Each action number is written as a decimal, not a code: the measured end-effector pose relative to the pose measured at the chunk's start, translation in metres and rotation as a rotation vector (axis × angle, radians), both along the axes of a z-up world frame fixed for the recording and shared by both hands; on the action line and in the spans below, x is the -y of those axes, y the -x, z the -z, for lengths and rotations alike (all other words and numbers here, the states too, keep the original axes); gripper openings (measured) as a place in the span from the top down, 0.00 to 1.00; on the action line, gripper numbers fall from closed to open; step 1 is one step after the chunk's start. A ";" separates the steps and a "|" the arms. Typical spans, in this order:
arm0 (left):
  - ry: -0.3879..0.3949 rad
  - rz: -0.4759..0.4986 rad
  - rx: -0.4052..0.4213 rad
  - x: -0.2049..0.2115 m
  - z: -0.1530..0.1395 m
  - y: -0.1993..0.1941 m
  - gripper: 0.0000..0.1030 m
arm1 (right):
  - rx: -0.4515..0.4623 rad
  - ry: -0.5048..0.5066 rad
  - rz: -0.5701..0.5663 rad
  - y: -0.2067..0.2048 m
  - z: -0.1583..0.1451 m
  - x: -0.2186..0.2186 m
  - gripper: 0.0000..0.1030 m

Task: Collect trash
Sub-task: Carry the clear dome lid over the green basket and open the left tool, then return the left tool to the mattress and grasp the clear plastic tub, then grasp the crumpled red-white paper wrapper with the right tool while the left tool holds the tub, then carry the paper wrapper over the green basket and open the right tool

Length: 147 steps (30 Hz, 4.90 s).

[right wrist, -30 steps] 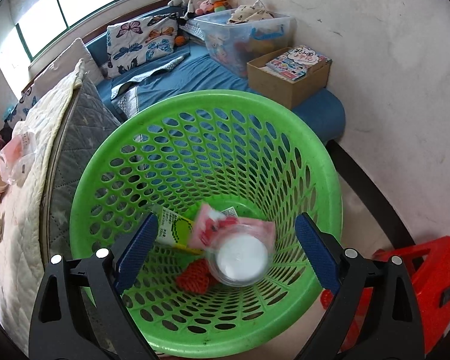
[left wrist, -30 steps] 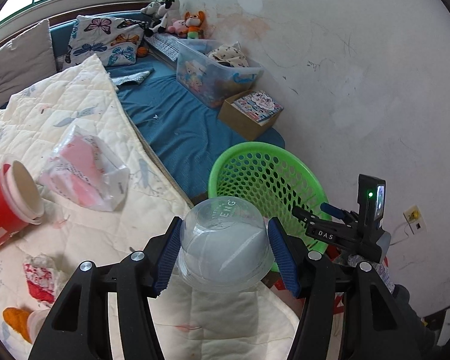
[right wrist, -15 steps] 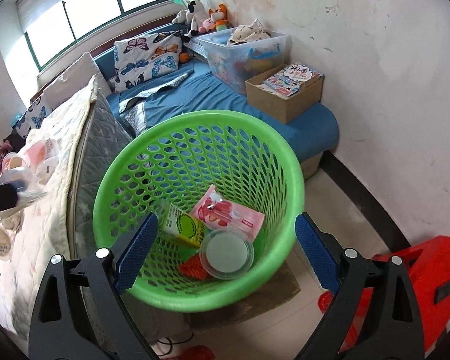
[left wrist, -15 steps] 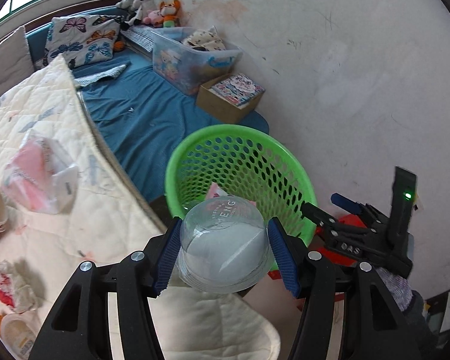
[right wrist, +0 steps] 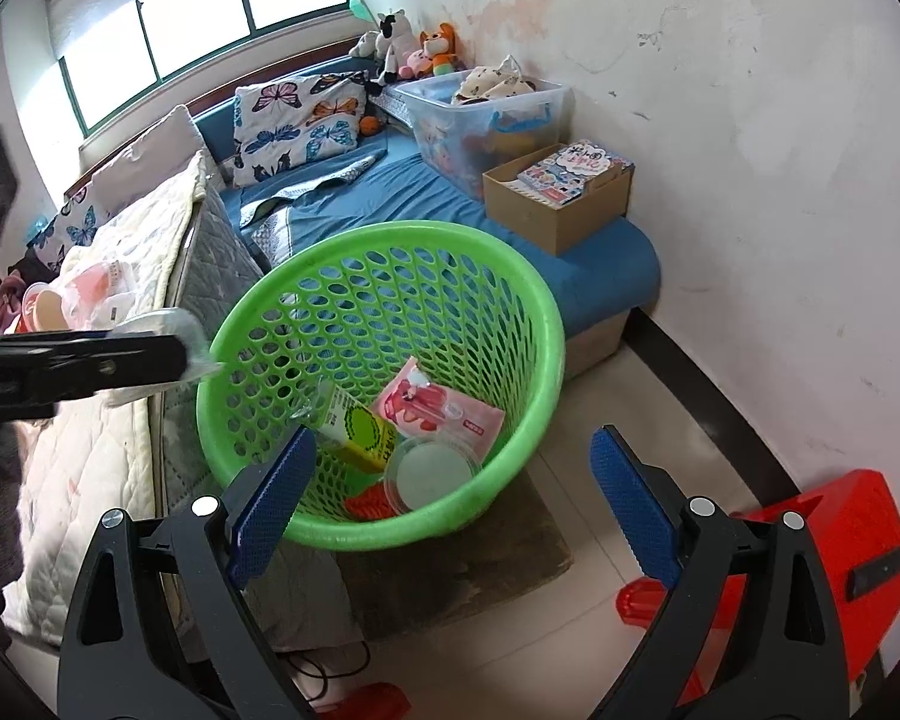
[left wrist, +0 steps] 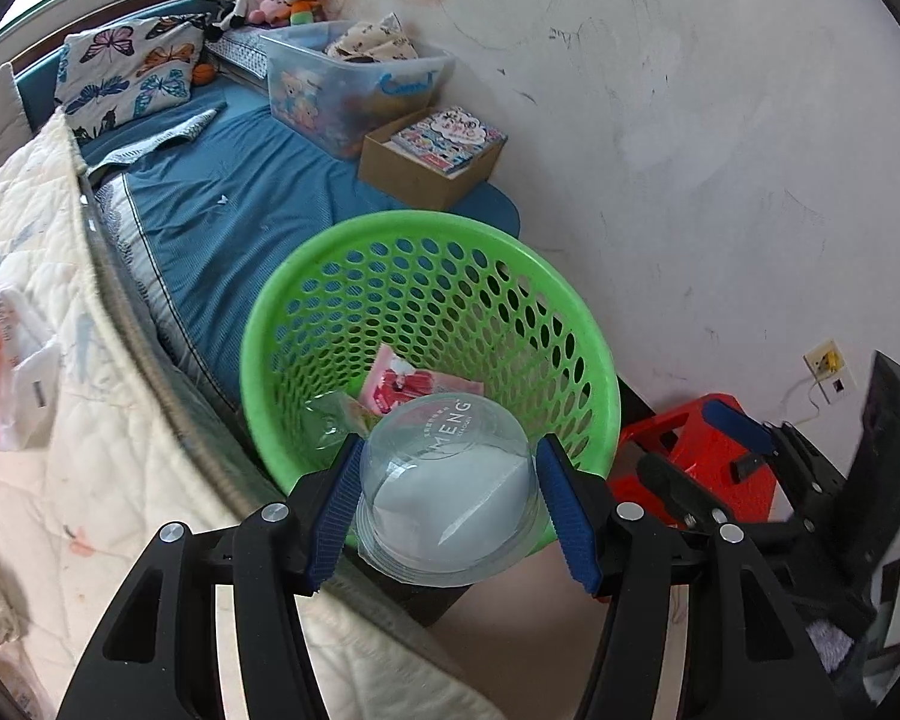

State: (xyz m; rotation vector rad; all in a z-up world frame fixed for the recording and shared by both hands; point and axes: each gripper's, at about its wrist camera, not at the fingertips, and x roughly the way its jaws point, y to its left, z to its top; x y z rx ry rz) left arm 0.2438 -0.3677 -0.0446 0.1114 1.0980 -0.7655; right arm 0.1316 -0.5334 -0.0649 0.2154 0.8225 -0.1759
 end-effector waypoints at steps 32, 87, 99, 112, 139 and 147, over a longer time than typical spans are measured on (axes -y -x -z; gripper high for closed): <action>0.016 -0.099 0.099 -0.102 -0.031 0.041 0.35 | 0.046 -0.043 -0.122 0.017 -0.014 -0.057 0.11; -0.191 -0.252 0.162 -0.296 0.005 0.023 0.74 | 0.017 -0.080 -0.414 -0.032 -0.011 -0.192 0.11; -0.162 -0.275 0.226 -0.312 -0.029 0.031 0.76 | 0.014 -0.103 -0.476 -0.048 -0.012 -0.223 0.18; -0.173 -0.328 0.274 -0.341 -0.058 0.020 0.76 | -0.007 -0.166 -0.618 -0.092 -0.010 -0.303 0.25; -0.147 -0.353 0.256 -0.354 -0.057 0.012 0.76 | -0.046 -0.207 -0.595 -0.122 0.007 -0.331 0.51; -0.106 -0.293 0.265 -0.318 -0.062 0.019 0.76 | -0.007 -0.172 -0.513 -0.090 -0.006 -0.274 0.51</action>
